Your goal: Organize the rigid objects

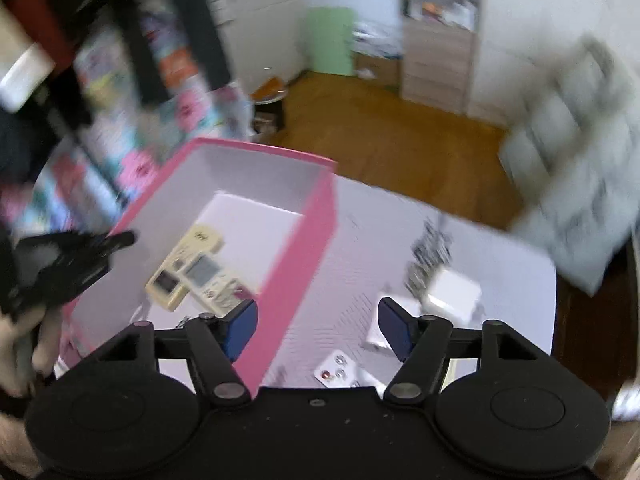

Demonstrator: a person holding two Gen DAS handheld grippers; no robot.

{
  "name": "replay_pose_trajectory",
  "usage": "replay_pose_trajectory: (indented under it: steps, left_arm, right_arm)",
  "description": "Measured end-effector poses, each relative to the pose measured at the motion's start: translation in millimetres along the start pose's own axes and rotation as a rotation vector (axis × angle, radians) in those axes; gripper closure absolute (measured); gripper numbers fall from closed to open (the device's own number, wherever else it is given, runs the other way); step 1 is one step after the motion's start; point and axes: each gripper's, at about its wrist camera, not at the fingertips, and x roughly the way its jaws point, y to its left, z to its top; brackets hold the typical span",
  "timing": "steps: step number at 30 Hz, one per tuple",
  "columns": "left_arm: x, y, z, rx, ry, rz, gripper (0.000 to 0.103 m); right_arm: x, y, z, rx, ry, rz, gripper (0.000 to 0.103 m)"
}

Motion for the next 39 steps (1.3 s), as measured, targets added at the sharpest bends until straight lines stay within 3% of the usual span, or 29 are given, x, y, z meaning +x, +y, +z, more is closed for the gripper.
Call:
replay_pose_trajectory:
  steps: [3,8,12,18,19,22,27,30,39]
  left_arm:
    - [-1,0,0,0.003,-0.001,0.003,0.100]
    - [-5,8,1,-0.015,-0.005,-0.022,0.100]
    - [-8,10,0,-0.017,-0.014,-0.037,0.100]
    - [-8,9,0,-0.007,-0.017,-0.025,0.100]
    - [-8,8,0,-0.002,-0.018,-0.020,0.100]
    - [-8,7,1,-0.007,-0.016,-0.031,0.100]
    - [-8,8,0,-0.020,-0.013,-0.041,0.100]
    - [-8,6,0,-0.014,-0.011,-0.016,0.100]
    - [-18,-3,-1,0.019,-0.032,0.011,0.100]
  right_arm:
    - [25,-23,-10,0.022,0.076,-0.046,0.033]
    - [64,-51,-24,0.075,0.174,-0.052,0.034]
    - [86,-63,-28,0.012,0.186,-0.167,0.034]
    - [105,-85,-41,0.125,0.256,-0.099,0.034]
    - [109,-86,-43,0.131,0.264,-0.113,0.041]
    - [113,-90,-44,0.150,0.238,-0.109,0.044]
    - [116,-82,-43,0.079,0.197,-0.143,0.044]
    - [114,-79,-46,0.106,0.176,-0.155,0.045]
    - [76,-72,-53,0.074,0.070,-0.207,0.045]
